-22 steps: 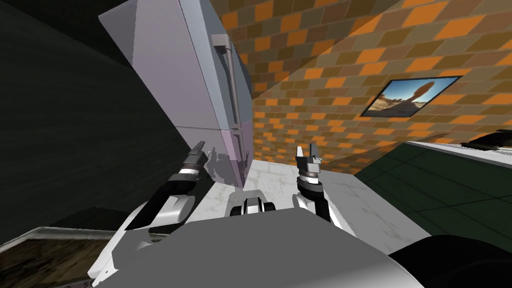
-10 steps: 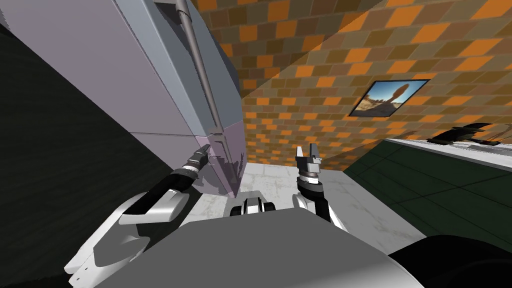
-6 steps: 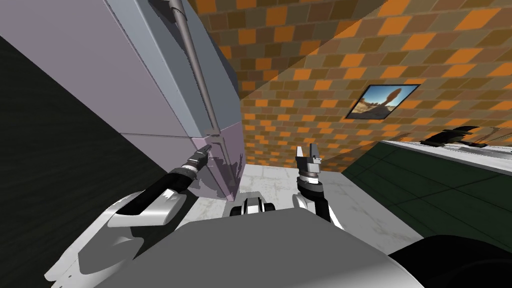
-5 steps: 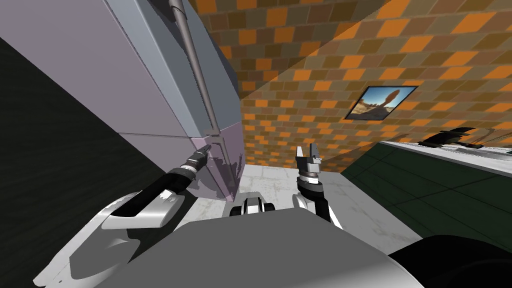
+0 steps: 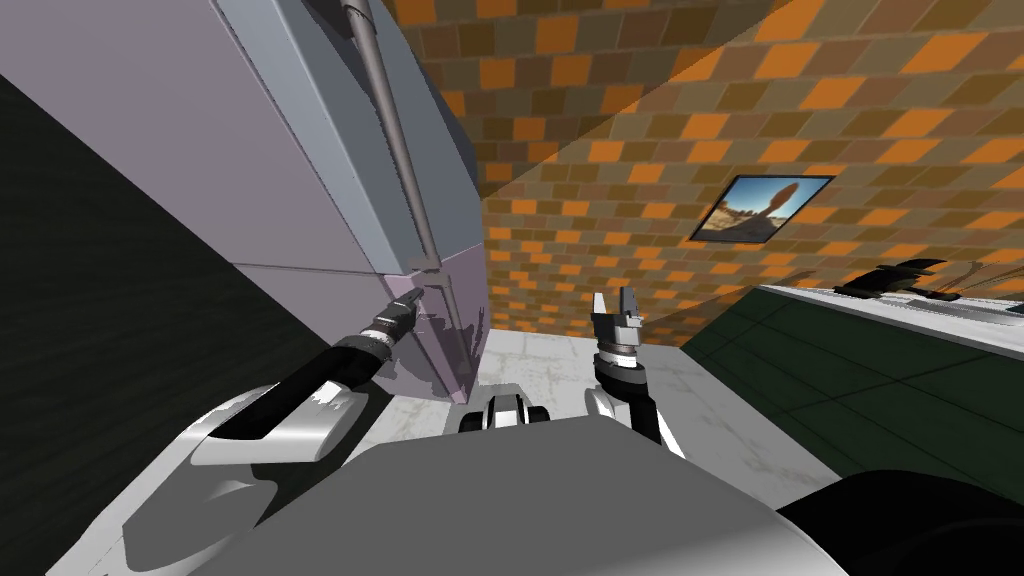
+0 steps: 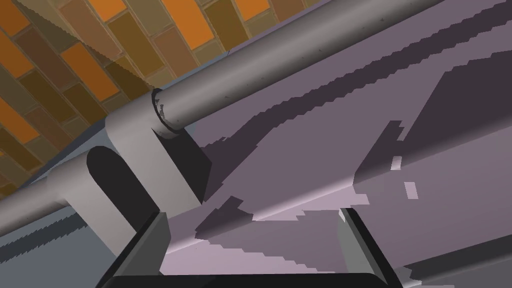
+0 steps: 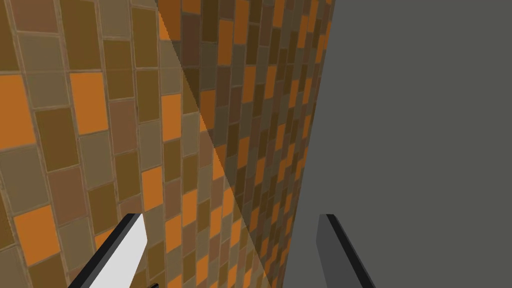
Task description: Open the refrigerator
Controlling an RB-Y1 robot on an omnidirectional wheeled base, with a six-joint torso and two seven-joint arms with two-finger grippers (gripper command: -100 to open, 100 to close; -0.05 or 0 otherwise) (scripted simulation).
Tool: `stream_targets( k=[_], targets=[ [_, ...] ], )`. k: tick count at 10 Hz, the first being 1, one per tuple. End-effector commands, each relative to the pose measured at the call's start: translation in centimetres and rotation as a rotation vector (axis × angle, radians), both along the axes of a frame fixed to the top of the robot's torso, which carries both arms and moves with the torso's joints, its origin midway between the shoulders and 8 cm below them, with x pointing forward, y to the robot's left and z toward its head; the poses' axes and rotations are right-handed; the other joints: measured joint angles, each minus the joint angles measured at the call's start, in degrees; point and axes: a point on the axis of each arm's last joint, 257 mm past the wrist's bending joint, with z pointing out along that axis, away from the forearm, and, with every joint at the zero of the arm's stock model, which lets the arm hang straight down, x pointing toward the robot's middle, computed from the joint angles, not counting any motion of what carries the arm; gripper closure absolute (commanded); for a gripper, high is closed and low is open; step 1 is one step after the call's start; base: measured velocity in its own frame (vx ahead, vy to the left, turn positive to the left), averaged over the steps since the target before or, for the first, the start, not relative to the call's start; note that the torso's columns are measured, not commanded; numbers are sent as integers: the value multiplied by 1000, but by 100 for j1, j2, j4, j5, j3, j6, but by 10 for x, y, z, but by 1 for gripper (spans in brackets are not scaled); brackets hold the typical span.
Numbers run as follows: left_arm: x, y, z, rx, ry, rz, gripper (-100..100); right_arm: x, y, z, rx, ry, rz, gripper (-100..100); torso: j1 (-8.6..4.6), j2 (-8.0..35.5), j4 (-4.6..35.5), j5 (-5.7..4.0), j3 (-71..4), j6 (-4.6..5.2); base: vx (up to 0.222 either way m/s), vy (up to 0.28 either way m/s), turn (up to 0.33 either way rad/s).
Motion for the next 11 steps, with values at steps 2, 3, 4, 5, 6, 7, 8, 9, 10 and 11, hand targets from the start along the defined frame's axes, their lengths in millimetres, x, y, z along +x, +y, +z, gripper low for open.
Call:
stream_targets(
  k=[2,3,4,5,6,7,8,9,10,11],
  targets=[
    [-1,1,-5,-1,14,4,100,0,0,0,0,0,0,0,55,30,-38,50,33,-45,-24,0,31],
    [8,25,-8,11,18,67,100,0,0,0,0,0,0,0,71,46,-32,55,43,-53,-62,-149,-105],
    [8,25,-8,11,18,67,100,0,0,0,0,0,0,0,30,46,-33,45,42,-41,-55,-191,-58],
    [15,49,-6,20,11,129,100,0,0,0,0,0,0,0,20,38,-38,41,39,-43,-104,-270,-175],
    [20,71,-2,28,2,187,100,0,0,0,1,0,0,0,10,42,-37,38,39,-37,-88,-305,-226],
    [21,72,-4,27,6,190,100,0,0,0,1,0,0,0,26,27,-39,39,31,-37,-33,-251,-88],
    [26,96,-2,31,1,251,100,0,0,0,1,0,0,0,72,20,-47,56,28,-57,-5,-300,-126],
    [29,120,-1,33,1,313,100,0,0,0,1,0,0,0,81,1,-47,56,13,-42,-15,-355,-200],
    [30,120,0,32,-2,313,100,0,0,0,1,0,0,0,63,0,-56,56,13,-37,-12,-267,-69],
    [31,144,-1,31,1,376,100,0,0,0,0,0,0,0,96,-1,-49,55,10,-37,-34,-280,-143]
  ],
)
